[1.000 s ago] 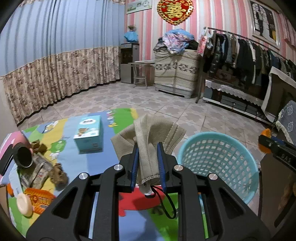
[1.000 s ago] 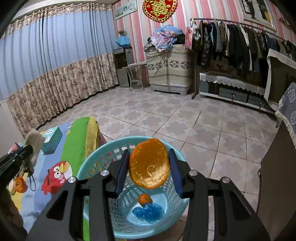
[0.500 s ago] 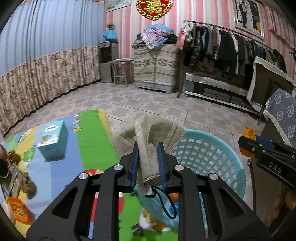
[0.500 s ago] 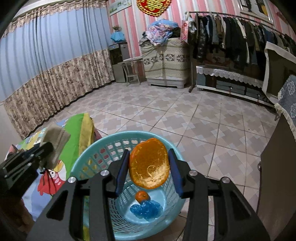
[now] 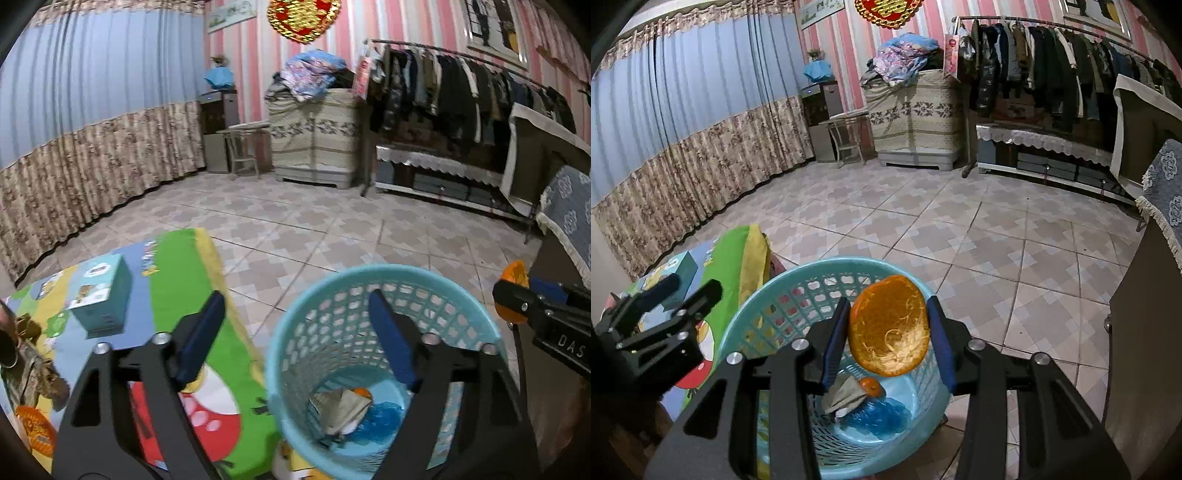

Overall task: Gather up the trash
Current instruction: 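Carry the mask and wrapper over the basket and open both grippers, then move both grippers back over the play mat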

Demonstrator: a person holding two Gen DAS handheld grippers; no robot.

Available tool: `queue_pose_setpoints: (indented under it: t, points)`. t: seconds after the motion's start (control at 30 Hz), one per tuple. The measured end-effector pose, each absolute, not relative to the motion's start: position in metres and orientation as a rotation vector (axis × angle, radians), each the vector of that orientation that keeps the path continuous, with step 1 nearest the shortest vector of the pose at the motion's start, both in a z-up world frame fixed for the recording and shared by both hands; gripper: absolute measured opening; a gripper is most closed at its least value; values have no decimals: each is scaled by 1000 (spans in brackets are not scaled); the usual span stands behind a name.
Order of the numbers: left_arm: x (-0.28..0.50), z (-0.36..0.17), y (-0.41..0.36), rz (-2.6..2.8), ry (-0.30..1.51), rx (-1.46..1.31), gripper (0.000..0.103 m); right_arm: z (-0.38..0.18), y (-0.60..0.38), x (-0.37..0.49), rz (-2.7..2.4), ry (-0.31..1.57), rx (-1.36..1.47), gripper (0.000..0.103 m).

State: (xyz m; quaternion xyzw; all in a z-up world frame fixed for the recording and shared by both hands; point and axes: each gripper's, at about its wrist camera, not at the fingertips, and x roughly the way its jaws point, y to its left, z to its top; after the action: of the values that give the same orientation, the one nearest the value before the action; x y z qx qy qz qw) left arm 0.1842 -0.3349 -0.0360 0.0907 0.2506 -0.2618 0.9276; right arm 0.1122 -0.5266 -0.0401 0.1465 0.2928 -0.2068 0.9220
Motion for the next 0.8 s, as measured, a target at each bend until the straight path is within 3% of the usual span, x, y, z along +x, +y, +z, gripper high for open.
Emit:
queue_pose_setpoints:
  t: [0.2, 0.43, 0.47, 0.53, 0.7, 0.8]
  points:
    - [194, -31, -296, -459, 506, 139, 95, -47, -510, 129, -394, 633, 267, 43]
    - [208, -28, -266, -386, 511, 109, 97, -60, -498, 151, -364, 642, 286, 45]
    - [210, -27, -262, -378, 514, 100, 97, -64, -497, 154, -365, 644, 284, 48]
    - [213, -26, -257, -372, 519, 86, 97, -67, -494, 157, -375, 644, 290, 72]
    - [213, -25, -246, -351, 510, 87, 97, -59, -492, 152, -392, 603, 296, 87]
    - [211, -24, -239, -343, 507, 91, 97, -52, -490, 148, -401, 585, 280, 88]
